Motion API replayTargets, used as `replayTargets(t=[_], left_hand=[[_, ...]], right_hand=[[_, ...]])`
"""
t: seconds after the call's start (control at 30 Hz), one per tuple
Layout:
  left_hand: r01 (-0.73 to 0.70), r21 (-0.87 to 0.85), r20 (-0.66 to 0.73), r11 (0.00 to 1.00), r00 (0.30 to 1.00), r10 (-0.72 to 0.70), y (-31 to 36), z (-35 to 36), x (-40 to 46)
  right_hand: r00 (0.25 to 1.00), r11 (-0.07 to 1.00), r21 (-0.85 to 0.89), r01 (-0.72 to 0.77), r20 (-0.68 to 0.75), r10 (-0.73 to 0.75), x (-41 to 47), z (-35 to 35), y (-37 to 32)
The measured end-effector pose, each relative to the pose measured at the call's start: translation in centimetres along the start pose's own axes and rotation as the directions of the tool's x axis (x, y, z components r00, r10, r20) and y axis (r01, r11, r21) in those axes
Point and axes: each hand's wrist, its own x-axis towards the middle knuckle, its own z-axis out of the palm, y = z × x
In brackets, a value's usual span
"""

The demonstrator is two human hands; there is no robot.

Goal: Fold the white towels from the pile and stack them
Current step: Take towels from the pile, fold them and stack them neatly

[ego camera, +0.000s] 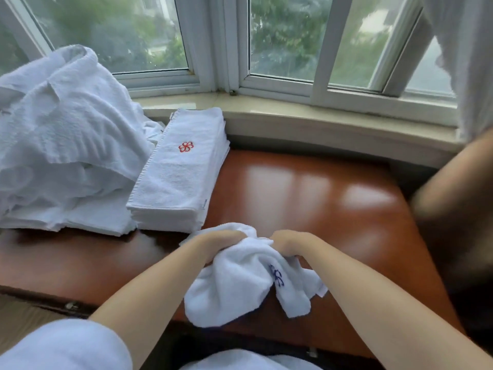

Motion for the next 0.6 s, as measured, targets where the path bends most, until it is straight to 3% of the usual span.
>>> replayTargets(t=[0.07,0.13,0.2,0.23,0.3,0.33,0.37,0.43,0.5,0.57,0.6], left_hand=[[-0.206,0.024,-0.16,0.978,0.965,0.207,3.8,0.1,0.6],[-0.386,0.09,-0.323,0.918,0.861,0.393,7.7,0.0,1.1],[-0.462,0.036,-0.539,0.886,0.737,0.407,11.2,-1.5,1.6],[-0.505,0.08,-0.641,0.859,0.634,0.433,13.1,-2.5,0.9],[-0.549,0.187,-0.752,0.814,0.453,0.478,15.8,-4.3,-0.1],[-0.551,0.226,-0.763,0.803,0.413,0.498,16.7,-4.9,-0.2],[-0.536,0.244,-0.753,0.808,0.421,0.506,16.9,-5.3,-0.2],[-0.476,0.27,-0.646,0.837,0.555,0.524,16.0,-5.2,0.2],[-0.295,0.411,-0.467,0.863,0.744,0.477,13.3,-4.1,1.7],[-0.061,0.611,-0.308,0.789,0.9,0.308,10.5,-2.6,3.1],[-0.014,0.659,-0.22,0.752,0.953,0.21,9.4,-1.9,3.8]], right_hand=[[0.988,0.999,-0.03,-0.021,-0.151,0.016,-1.0,-2.5,2.6],[0.932,0.997,-0.049,-0.055,-0.36,0.034,-2.8,-5.7,4.5],[0.751,0.996,0.086,-0.022,-0.657,0.073,-4.4,-8.3,5.8],[0.63,0.983,0.18,0.038,-0.768,0.116,-5.1,-9.6,6.4],[0.448,0.952,0.264,0.154,-0.877,0.171,-6.2,-11.5,7.6],[0.406,0.946,0.274,0.173,-0.895,0.185,-6.3,-12.3,8.2],[0.396,0.947,0.278,0.163,-0.897,0.195,-6.3,-12.5,8.6],[0.461,0.947,0.307,0.092,-0.856,0.233,-5.4,-11.9,9.2],[0.632,0.948,0.313,0.047,-0.745,0.215,-3.6,-9.4,9.5],[0.788,0.961,0.274,0.035,-0.599,0.141,-1.5,-5.9,9.3],[0.835,0.969,0.245,0.022,-0.537,0.117,-0.5,-4.2,9.1]])
